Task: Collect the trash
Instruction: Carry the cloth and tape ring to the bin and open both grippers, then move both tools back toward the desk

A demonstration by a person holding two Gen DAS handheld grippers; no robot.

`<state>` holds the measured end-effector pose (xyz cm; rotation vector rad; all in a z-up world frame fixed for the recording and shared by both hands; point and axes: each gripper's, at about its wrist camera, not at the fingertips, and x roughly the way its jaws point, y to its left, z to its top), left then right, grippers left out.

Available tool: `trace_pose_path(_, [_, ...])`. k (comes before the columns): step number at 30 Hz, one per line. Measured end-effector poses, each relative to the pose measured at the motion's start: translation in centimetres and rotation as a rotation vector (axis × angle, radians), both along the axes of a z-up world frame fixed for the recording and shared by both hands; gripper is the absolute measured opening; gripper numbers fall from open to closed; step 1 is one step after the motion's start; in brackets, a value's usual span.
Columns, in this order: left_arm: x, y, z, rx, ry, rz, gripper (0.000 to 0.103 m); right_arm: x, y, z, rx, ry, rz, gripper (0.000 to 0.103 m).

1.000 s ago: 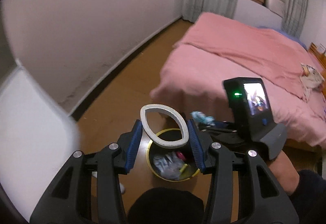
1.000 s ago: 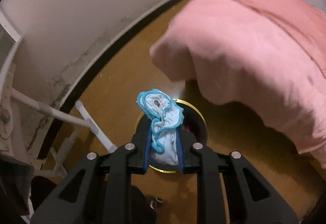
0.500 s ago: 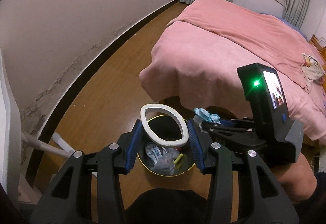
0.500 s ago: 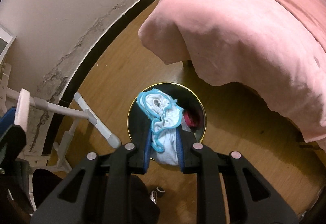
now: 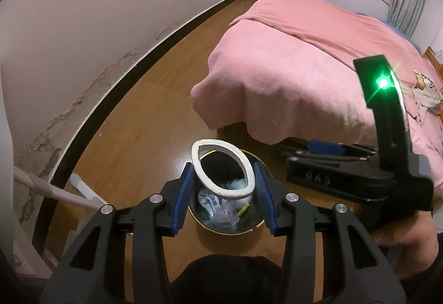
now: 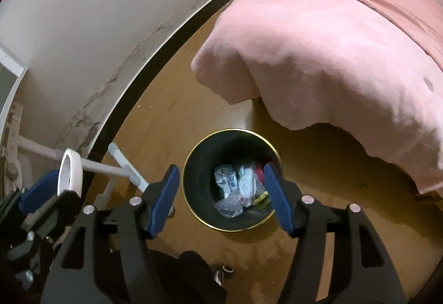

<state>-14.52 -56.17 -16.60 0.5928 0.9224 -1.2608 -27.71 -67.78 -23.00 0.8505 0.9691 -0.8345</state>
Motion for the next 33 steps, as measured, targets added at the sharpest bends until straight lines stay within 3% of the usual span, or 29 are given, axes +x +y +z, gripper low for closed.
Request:
trace_pose_path(10, [-1.3, -2.2, -1.9, 0.033, 0.027, -0.031, 0.043, -2.2, -1.6, 1.0, -0.047, -0.017, -0.120, 0.062])
trace_pose_path(13, [-1.4, -2.9, -2.1, 0.036, 0.037, -0.030, 0.068, -3.3, -2.0, 1.4, -0.060, -0.034, -0.171, 0.062])
trace_pose_path(20, [-1.7, -2.3, -1.2, 0.022, 0.016, -0.036, 0.069, -3.6, -2.2, 1.3, -0.050, -0.043, -0.172, 0.062])
trace_pose_path(24, [-1.2, -0.5, 0.4, 0.006, 0.012, -0.013, 0.070, -2.8, -1.5, 1.8, -0.072, -0.025, -0.135, 0.062])
trace_pose_path(28, [-0.6, 2.9, 3.4, -0.031, 0.014, 0.004, 0.078, -1.5, -0.3, 3.0, -0.111, -0.005, -0.079, 0.063])
trace_pose_path(33, [1.6, 11.0, 9.9, -0.164, -0.059, 0.044, 0.093, 1.6, 2.6, 7.2, -0.198, -0.030, 0.044, 0.072])
